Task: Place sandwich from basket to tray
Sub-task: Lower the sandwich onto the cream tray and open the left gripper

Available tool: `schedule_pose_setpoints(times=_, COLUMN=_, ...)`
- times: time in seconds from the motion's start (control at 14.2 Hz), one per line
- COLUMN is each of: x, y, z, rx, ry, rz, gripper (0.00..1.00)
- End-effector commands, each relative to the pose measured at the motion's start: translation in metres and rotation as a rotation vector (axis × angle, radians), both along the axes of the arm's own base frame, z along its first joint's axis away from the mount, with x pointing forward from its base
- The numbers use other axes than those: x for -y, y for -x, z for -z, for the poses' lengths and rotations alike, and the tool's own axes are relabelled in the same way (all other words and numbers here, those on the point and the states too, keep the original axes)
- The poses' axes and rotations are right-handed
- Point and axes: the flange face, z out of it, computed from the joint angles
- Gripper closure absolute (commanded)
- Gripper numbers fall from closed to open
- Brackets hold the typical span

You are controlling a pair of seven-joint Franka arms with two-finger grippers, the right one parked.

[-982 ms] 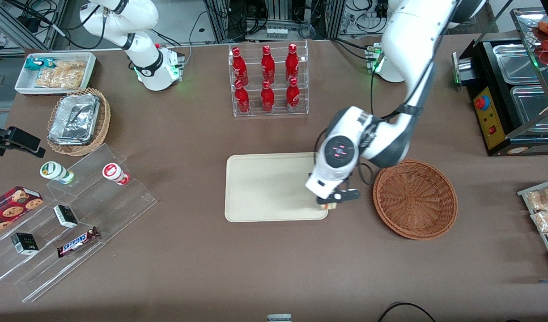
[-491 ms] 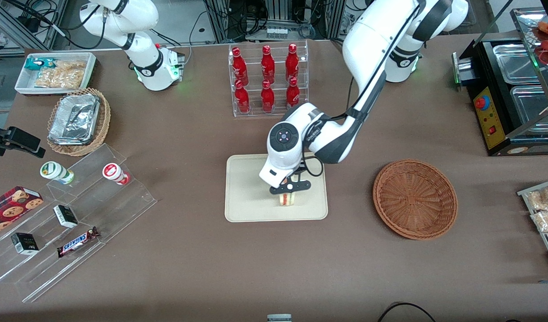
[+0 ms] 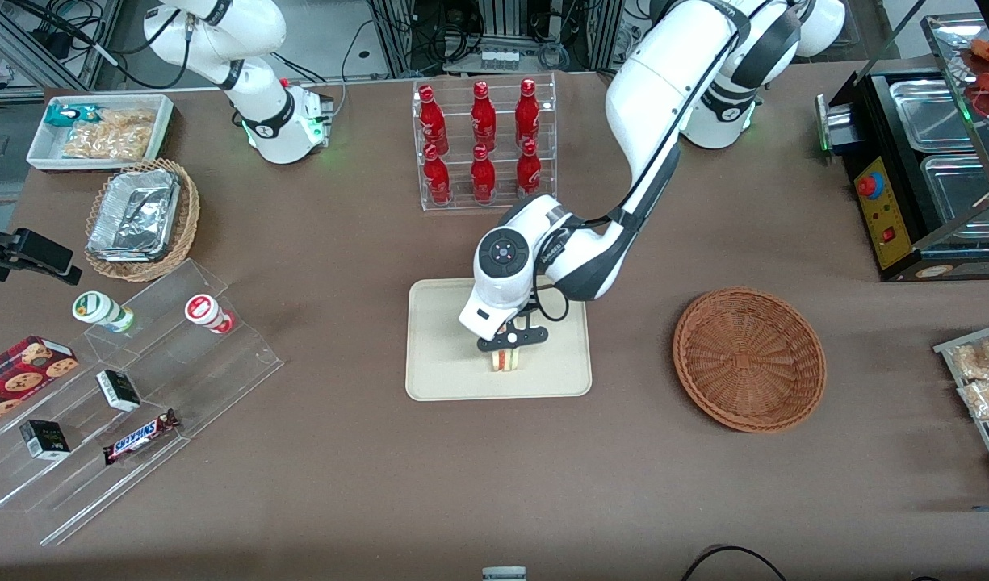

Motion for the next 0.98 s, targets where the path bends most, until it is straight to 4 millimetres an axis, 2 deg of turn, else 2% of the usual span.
schedule_pose_setpoints(times=0.0, x=0.007, y=-0.003, z=-0.006, rx=-0.008, ry=0.032, rz=-0.02, gripper=0.78)
schedule_pose_setpoints(times=0.07, x=0.006, y=-0.004, z=-0.006, rx=-0.005, ry=0.033, rz=-0.02, gripper=0.48)
schedule_pose_setpoints(times=0.14, x=0.006, y=-0.004, z=-0.007, rx=-0.003, ry=0.033, rz=-0.012, gripper=0.1)
schedule_pose_setpoints(times=0.21, x=0.007, y=-0.003, z=-0.009, rx=0.003, ry=0.034, rz=0.012, gripper=0.0)
schedule_pose_setpoints(times=0.35, x=0.009, y=-0.004, z=-0.021, rx=0.018, ry=0.038, rz=0.026, gripper=0.0)
schedule_pose_setpoints(times=0.42, x=0.008, y=-0.006, z=-0.036, rx=0.034, ry=0.044, rz=0.028, gripper=0.0)
schedule_pose_setpoints(times=0.49, x=0.005, y=-0.008, z=-0.055, rx=0.053, ry=0.052, rz=0.026, gripper=0.0)
schedule_pose_setpoints(times=0.63, x=-0.004, y=-0.003, z=-0.106, rx=0.047, ry=0.032, rz=0.031, gripper=0.0)
schedule_pose_setpoints(times=0.77, x=-0.018, y=0.003, z=-0.146, rx=0.022, ry=-0.009, rz=0.04, gripper=0.0)
schedule_pose_setpoints(times=0.84, x=-0.026, y=0.006, z=-0.159, rx=0.011, ry=-0.044, rz=0.037, gripper=0.0)
schedule_pose_setpoints(times=0.91, x=-0.046, y=-0.002, z=-0.167, rx=0.006, ry=-0.092, rz=0.011, gripper=0.0)
